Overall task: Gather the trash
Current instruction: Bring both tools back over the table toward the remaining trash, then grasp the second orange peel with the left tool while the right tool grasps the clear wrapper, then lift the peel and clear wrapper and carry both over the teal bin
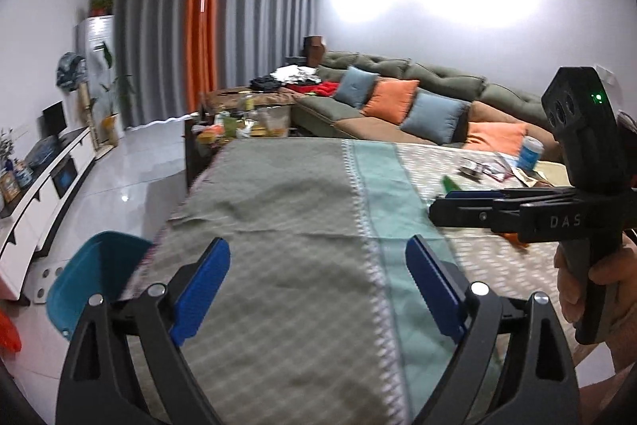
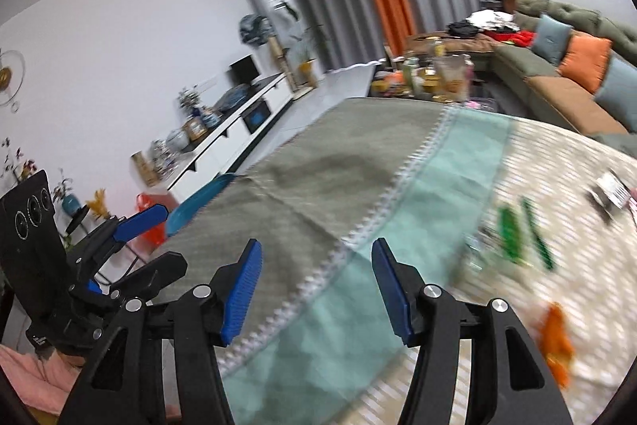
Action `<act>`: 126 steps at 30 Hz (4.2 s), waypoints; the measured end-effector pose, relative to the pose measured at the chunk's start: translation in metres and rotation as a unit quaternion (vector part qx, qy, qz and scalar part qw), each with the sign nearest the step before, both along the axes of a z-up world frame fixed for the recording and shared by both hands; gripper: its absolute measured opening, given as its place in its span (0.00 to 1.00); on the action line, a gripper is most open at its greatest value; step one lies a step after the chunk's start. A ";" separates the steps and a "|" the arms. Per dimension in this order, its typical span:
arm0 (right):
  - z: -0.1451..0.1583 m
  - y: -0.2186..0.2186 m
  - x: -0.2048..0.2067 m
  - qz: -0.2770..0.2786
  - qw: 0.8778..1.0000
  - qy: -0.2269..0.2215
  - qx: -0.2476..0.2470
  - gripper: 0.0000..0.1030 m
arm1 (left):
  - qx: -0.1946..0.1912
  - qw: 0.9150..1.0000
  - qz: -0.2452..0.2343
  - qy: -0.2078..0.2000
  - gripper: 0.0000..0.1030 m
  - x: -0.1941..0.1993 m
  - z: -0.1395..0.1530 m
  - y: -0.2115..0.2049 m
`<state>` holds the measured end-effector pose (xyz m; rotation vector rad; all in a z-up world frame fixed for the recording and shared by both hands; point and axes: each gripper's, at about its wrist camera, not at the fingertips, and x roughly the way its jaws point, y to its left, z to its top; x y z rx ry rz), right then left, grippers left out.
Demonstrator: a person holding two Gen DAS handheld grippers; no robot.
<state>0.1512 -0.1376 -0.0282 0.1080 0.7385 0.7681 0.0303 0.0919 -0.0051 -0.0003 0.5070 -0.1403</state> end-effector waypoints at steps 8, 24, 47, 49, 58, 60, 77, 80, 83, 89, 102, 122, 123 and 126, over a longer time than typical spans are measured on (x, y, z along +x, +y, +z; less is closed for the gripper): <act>-0.007 -0.065 -0.004 -0.058 0.998 0.006 0.005 0.57 | 0.005 0.999 -0.043 0.012 0.88 0.010 -0.006 -0.047; -0.015 -0.149 0.003 -0.135 0.990 0.010 0.034 0.57 | -0.012 0.985 -0.158 0.075 0.87 0.040 -0.029 -0.140; -0.034 -0.201 0.013 -0.177 0.980 0.042 0.075 0.57 | -0.036 0.949 -0.230 0.212 0.18 0.118 -0.073 -0.216; -0.035 -0.200 0.013 -0.174 0.981 0.042 0.075 0.57 | -0.032 0.951 -0.232 0.203 0.16 0.114 -0.070 -0.213; -0.035 -0.184 0.017 -0.150 0.985 0.046 0.077 0.57 | -0.015 0.961 -0.230 0.153 0.13 0.080 -0.052 -0.183; -0.033 -0.176 0.019 -0.141 0.986 0.045 0.074 0.57 | -0.011 0.964 -0.224 0.145 0.13 0.073 -0.050 -0.174; -0.033 -0.091 0.069 -0.080 0.996 0.047 0.007 0.57 | 0.017 0.980 -0.152 0.128 0.13 0.035 -0.052 -0.104; -0.038 -0.082 0.079 -0.080 0.995 0.058 -0.006 0.58 | 0.012 0.982 -0.140 0.127 0.13 0.035 -0.051 -0.095; -0.042 -0.079 0.081 -0.079 0.995 0.065 -0.010 0.56 | 0.007 0.984 -0.127 0.124 0.13 0.034 -0.050 -0.084; -0.041 -0.075 0.075 -0.077 0.995 0.066 -0.008 0.32 | -0.004 0.987 -0.103 0.122 0.13 0.030 -0.049 -0.064; -0.024 -0.052 0.042 -0.045 0.997 0.043 0.035 0.23 | -0.006 0.992 -0.062 0.106 0.13 0.018 -0.038 -0.032; -0.014 0.002 0.007 0.022 0.997 0.040 0.062 0.23 | -0.020 0.995 -0.006 0.094 0.13 0.002 -0.030 0.012; -0.013 0.005 0.006 0.025 0.997 0.040 0.061 0.23 | -0.021 0.995 -0.003 0.093 0.13 0.001 -0.030 0.015; -0.014 0.011 0.006 0.032 0.997 0.040 0.061 0.23 | -0.023 0.996 0.005 0.091 0.13 -0.002 -0.028 0.021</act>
